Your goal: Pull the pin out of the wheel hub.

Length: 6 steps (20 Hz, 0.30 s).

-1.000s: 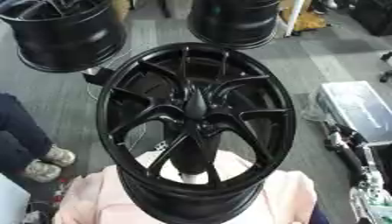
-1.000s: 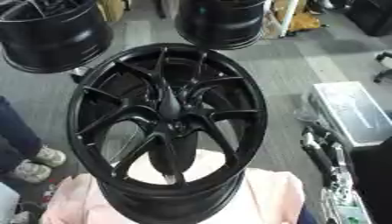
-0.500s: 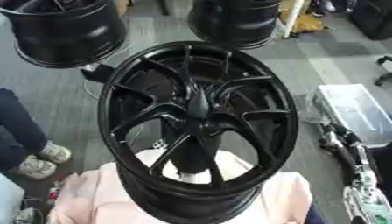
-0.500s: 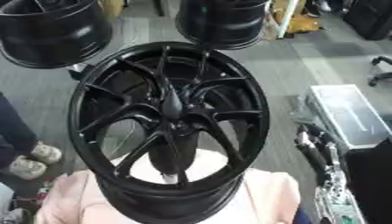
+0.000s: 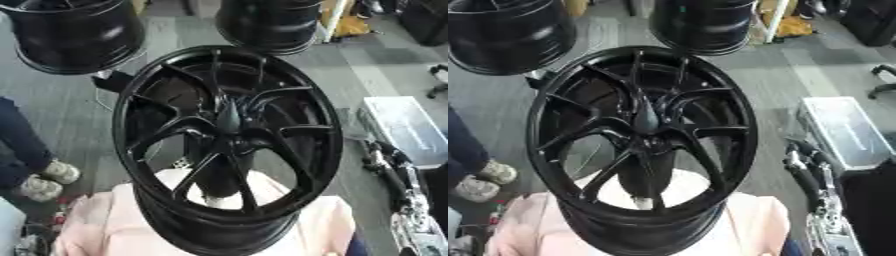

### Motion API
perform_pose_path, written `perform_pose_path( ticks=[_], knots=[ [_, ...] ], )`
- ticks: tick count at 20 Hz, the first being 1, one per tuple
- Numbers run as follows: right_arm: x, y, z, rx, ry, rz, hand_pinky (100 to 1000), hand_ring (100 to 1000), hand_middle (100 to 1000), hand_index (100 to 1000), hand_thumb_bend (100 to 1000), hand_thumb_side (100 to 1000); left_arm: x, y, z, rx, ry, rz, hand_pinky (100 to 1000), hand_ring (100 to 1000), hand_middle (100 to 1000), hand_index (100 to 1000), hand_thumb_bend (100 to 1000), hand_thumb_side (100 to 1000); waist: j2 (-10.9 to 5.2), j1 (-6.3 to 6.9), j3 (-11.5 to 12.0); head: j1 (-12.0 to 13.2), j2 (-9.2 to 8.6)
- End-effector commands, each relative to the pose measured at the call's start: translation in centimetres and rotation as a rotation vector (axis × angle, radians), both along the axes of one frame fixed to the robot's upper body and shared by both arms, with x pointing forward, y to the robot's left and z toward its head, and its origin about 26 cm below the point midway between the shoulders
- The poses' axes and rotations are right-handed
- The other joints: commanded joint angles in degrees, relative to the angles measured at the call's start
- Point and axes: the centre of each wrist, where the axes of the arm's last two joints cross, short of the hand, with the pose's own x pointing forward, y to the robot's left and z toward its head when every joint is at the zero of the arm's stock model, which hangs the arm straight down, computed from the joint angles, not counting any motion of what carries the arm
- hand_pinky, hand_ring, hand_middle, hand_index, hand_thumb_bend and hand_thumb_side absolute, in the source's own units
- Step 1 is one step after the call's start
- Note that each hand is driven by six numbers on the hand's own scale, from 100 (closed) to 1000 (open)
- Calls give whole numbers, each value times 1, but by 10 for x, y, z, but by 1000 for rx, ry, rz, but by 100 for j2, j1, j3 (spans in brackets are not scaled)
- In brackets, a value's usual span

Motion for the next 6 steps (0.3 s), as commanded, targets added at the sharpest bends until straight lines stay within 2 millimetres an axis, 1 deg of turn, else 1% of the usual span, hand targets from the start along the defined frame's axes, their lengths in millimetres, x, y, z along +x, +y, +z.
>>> perform_pose_path(
  ticks=[1,6],
  knots=[
    [4,-2,8,-9,-27,7,660,623,757,789,168,451,-1,-2,7,15,-18,-13,733,623,610,682,244,746,-30,24,-7,0,-13],
    [4,-2,9,-9,-29,10,660,623,757,789,167,455,-1,-3,7,18,-14,-26,733,621,608,682,240,746,-31,33,-2,9,-21]
  ],
)
